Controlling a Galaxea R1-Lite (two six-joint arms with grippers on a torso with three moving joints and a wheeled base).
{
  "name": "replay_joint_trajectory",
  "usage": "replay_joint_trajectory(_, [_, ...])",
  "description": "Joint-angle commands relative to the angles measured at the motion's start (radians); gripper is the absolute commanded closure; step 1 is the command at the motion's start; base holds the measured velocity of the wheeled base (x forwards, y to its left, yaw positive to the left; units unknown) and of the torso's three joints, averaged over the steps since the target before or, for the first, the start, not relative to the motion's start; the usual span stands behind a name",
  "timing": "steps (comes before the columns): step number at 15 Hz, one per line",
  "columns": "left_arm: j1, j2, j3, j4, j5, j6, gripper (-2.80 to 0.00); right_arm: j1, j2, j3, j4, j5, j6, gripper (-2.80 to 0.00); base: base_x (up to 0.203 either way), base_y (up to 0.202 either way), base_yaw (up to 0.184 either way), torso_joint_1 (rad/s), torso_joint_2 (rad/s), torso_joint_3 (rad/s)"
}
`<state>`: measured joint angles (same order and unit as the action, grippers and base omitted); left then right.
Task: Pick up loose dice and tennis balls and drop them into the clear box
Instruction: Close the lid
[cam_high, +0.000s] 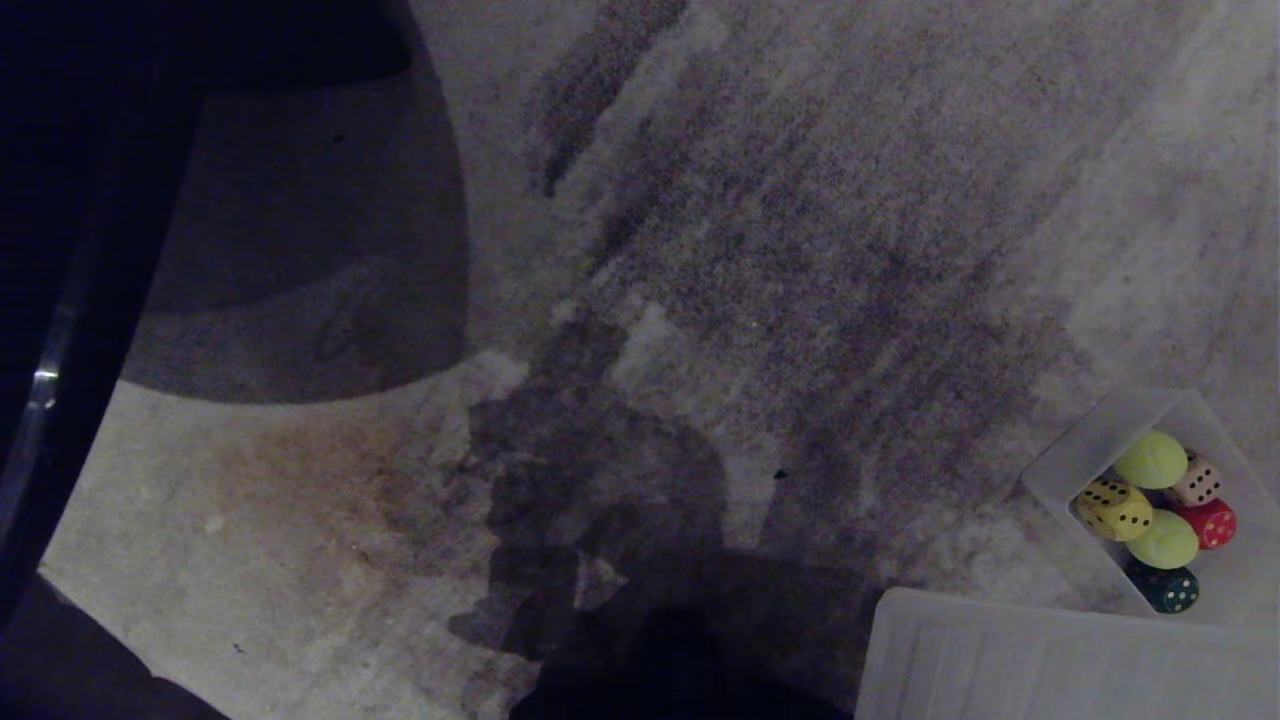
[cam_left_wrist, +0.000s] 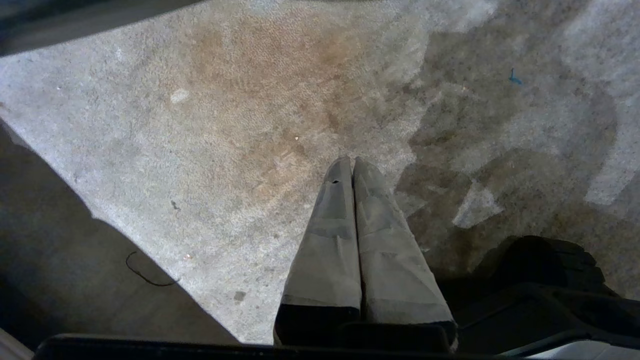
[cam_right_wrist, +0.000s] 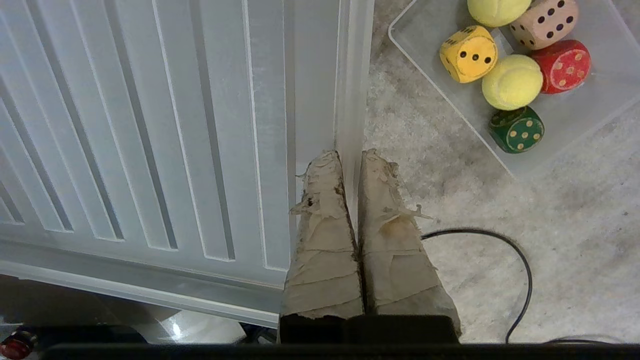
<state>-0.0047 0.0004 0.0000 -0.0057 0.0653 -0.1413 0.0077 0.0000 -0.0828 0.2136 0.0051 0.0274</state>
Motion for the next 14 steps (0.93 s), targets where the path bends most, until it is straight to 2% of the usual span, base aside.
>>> replay_joint_trajectory(1, [0.0, 0.0, 0.002, 0.0, 0.001, -0.001, 0.0, 0.0, 0.0, 0.0, 0.003, -0.001, 0.003, 0.0, 0.0, 0.0, 0.0, 0.0, 0.0, 0.0])
replay_joint_trajectory(10, [0.0, 0.001, 0.002, 0.0, 0.001, -0.001, 0.0, 0.0, 0.0, 0.0, 0.003, 0.0, 0.004, 0.0, 0.0, 0.0, 0.0, 0.0, 0.0, 0.0])
replay_joint_trajectory(14, [0.0, 0.001, 0.002, 0.0, 0.001, -0.001, 0.0, 0.0, -0.002, 0.0, 0.003, -0.001, 0.003, 0.0, 0.0, 0.0, 0.0, 0.001, 0.0, 0.129])
